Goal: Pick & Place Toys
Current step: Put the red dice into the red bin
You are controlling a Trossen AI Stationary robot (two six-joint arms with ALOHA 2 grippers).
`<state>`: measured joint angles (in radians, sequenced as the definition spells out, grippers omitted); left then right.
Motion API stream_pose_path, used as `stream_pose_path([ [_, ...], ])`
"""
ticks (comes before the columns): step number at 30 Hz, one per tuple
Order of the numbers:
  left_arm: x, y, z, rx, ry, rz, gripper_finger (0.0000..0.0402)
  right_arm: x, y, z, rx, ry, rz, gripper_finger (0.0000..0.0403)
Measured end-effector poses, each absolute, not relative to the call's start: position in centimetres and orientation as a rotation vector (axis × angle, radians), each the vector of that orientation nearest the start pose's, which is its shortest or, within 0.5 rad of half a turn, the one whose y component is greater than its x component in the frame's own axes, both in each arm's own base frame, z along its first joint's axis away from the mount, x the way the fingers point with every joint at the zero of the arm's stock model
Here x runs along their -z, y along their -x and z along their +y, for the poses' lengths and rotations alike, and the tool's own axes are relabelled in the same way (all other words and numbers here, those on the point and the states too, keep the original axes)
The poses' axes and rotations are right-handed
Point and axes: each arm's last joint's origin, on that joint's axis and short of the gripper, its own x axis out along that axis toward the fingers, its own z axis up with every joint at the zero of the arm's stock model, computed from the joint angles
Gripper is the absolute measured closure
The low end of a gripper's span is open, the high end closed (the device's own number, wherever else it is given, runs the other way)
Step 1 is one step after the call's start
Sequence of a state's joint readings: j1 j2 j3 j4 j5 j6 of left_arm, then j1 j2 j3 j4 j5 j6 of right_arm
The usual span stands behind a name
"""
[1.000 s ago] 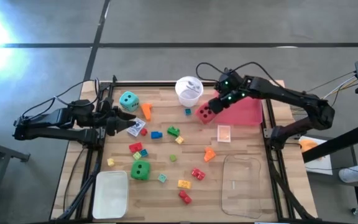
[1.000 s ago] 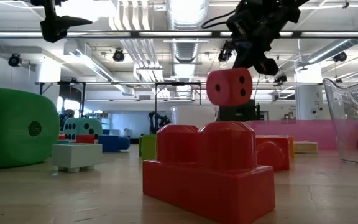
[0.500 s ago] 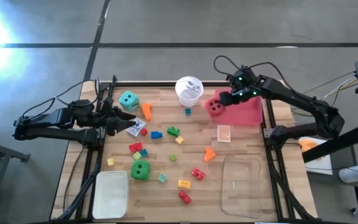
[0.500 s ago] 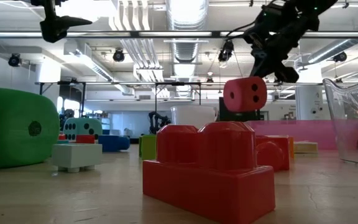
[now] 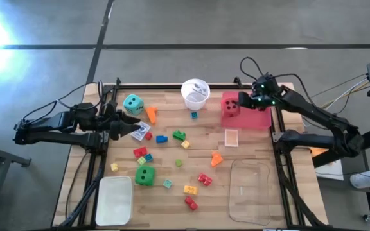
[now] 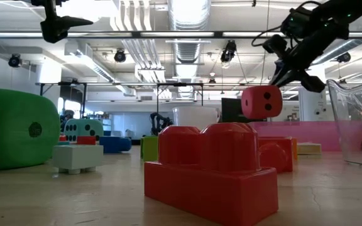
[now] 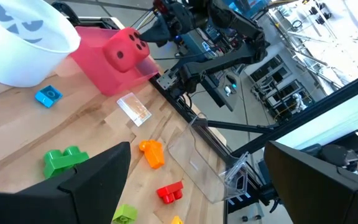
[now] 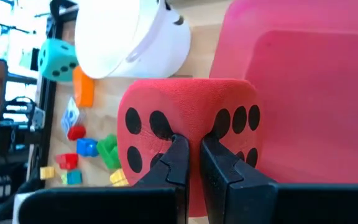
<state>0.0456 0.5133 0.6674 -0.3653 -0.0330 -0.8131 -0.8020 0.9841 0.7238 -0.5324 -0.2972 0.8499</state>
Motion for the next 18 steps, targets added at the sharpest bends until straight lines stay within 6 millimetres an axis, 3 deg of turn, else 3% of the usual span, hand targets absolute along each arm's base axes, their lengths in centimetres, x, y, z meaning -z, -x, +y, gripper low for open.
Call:
stream_pose_path([
  [9,-31.0,-11.7,0.6,-0.16,0.813,0.168,0.0028,-24.1,-12.6,-13.2,0.858,-1.23,0.411,0.0392],
  [18,-31.0,-11.7,0.6,-0.16,0.818,0.167,0.0028,-22.1,-13.3,-14.1,0.918,-1.267,0.38,0.0392],
])
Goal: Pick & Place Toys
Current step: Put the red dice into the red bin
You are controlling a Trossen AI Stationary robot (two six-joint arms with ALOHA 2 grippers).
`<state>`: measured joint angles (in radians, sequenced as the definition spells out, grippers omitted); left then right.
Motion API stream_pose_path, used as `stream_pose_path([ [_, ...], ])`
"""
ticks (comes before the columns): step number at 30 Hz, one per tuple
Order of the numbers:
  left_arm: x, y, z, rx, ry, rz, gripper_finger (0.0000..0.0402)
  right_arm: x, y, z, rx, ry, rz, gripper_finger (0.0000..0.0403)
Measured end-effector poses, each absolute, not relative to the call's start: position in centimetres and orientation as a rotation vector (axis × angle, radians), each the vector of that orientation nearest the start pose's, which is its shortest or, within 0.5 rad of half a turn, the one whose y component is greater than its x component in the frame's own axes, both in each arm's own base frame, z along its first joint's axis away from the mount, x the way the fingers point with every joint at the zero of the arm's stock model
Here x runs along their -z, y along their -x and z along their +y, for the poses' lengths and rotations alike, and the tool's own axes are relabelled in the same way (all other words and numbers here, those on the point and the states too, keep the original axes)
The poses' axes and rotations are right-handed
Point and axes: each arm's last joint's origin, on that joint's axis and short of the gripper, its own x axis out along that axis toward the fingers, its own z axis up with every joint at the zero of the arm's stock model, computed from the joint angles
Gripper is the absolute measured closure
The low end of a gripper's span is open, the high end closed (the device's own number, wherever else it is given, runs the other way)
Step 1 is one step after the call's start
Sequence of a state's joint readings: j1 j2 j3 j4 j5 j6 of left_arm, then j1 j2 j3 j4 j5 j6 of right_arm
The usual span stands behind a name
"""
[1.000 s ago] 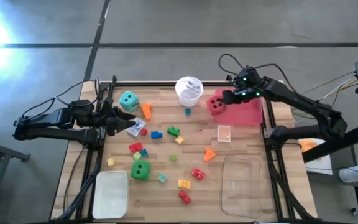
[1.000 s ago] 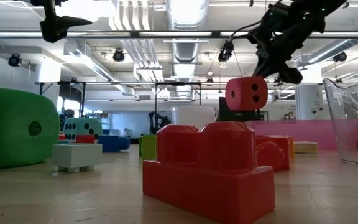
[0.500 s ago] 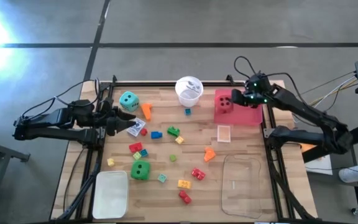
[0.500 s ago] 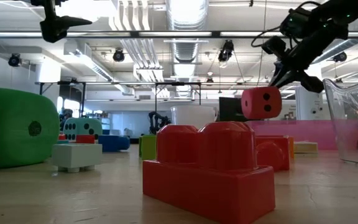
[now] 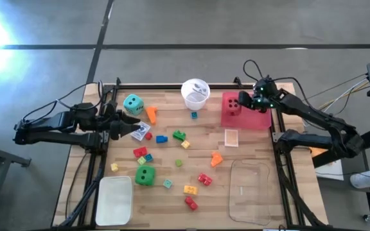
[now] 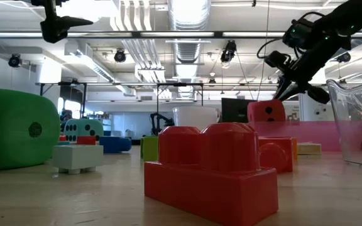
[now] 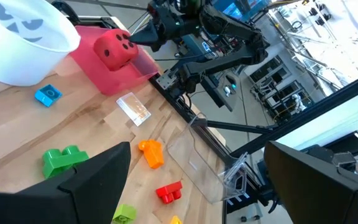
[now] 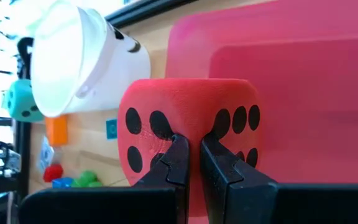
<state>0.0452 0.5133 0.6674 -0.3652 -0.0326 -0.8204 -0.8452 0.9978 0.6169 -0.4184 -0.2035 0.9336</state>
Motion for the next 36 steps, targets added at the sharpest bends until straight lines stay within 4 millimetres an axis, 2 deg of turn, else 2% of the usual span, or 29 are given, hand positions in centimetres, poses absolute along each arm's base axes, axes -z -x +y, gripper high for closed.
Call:
stream_pose_path([
  [11,-31.0,-11.7,0.6,-0.16,0.818,0.167,0.0028,-20.5,-13.9,-14.7,0.918,-1.295,0.405,0.0392],
  [26,-31.0,-11.7,0.6,-0.16,0.819,0.167,0.0028,-18.5,-13.5,-14.4,0.94,-1.326,0.395,0.0392],
  [36,-31.0,-11.7,0.6,-0.16,0.819,0.167,0.0028,-18.1,-13.5,-14.3,0.936,-1.33,0.368,0.0392],
])
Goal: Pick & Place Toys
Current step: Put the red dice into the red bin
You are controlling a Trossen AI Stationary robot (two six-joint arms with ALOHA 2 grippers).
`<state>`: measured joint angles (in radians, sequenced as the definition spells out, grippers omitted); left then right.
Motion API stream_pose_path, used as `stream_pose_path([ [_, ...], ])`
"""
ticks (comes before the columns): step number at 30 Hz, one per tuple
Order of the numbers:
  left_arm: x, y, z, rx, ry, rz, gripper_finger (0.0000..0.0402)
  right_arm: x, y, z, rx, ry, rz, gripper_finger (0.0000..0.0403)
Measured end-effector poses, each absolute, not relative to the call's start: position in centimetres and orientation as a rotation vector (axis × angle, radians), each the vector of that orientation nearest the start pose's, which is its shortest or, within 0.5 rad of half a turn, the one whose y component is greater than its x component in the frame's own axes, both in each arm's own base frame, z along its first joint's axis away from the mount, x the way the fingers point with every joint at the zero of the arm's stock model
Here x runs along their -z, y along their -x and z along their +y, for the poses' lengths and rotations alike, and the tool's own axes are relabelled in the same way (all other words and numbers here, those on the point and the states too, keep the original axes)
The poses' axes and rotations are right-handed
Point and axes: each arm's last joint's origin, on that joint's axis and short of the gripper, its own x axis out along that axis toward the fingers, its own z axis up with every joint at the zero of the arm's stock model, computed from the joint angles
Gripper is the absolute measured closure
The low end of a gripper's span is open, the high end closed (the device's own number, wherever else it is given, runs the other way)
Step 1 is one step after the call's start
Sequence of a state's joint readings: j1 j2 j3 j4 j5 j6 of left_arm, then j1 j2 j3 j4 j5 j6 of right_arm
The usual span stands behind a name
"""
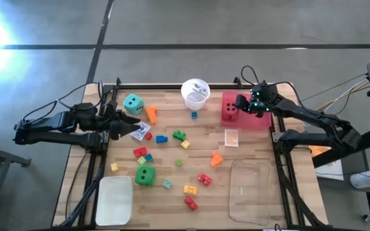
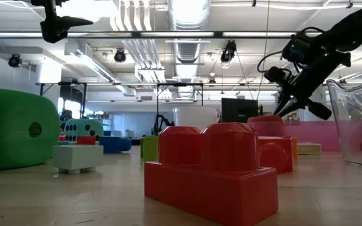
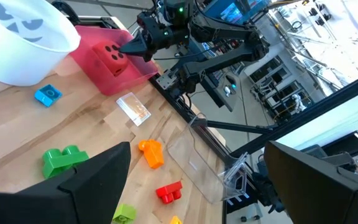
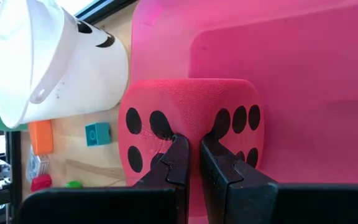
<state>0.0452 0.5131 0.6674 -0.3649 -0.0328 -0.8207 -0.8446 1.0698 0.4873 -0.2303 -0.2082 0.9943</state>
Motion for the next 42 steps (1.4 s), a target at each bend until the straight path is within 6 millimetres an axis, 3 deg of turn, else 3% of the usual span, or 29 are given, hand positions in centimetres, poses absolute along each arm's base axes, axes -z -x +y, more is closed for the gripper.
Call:
stream_pose_path([
  [18,-30.98,-11.73,0.62,-0.161,0.837,0.166,0.0028,-17.95,-13.44,-14.35,0.967,-1.329,0.358,0.0383],
  [32,-30.98,-11.73,0.63,-0.162,0.84,0.166,0.0028,-17.97,-13.5,-14.28,0.915,-1.288,0.392,0.0176],
  [37,-30.98,-11.73,0.63,-0.162,0.839,0.166,0.0028,-18.02,-13.58,-14.16,0.879,-1.351,0.385,0.0137],
  [42,-30.98,-11.73,0.63,-0.162,0.839,0.166,0.0028,-18.2,-13.56,-14.03,0.875,-1.378,0.37,0.0126],
])
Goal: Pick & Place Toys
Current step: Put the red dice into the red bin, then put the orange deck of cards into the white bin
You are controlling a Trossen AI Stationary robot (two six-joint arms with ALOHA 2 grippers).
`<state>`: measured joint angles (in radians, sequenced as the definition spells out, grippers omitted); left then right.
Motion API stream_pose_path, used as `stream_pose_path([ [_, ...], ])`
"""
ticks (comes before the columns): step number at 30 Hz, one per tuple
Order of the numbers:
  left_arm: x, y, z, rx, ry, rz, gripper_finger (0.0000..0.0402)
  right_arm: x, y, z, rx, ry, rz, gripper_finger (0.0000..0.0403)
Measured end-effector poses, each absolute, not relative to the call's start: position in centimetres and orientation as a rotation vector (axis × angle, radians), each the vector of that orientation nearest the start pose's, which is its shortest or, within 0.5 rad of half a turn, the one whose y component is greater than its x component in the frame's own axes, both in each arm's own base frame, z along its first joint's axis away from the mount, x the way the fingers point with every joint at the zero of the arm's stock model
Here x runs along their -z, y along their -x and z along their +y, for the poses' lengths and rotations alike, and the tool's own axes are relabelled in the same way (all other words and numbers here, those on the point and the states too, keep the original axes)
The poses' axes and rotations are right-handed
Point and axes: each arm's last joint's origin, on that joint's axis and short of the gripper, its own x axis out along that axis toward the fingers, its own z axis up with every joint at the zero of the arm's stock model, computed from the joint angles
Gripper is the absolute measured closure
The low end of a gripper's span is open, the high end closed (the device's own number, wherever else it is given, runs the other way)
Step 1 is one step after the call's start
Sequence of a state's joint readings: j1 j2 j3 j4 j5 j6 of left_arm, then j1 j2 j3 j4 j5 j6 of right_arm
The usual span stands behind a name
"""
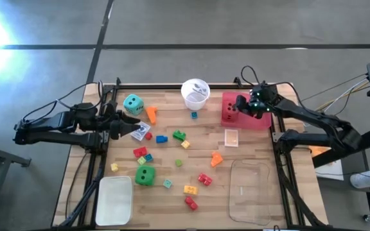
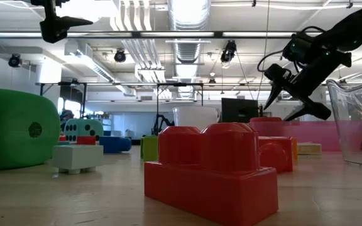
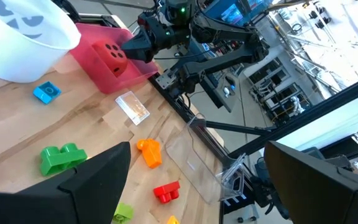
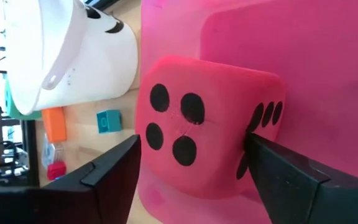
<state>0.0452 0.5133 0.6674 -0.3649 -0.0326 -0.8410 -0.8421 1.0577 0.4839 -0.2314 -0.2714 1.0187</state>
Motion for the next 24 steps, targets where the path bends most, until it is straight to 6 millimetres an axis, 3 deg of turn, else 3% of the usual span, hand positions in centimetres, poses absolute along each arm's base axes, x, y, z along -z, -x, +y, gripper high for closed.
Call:
stream_pose_path([
  [15,-31.0,-11.7,0.6,-0.161,0.836,0.166,0.0028,-19.8,-12.1,-12.1,0.918,-1.341,0.366,0.0125],
  [24,-31.0,-11.7,0.6,-0.162,0.836,0.166,0.0028,-25.7,-12.8,-10.0,0.967,-1.218,0.584,0.0125],
])
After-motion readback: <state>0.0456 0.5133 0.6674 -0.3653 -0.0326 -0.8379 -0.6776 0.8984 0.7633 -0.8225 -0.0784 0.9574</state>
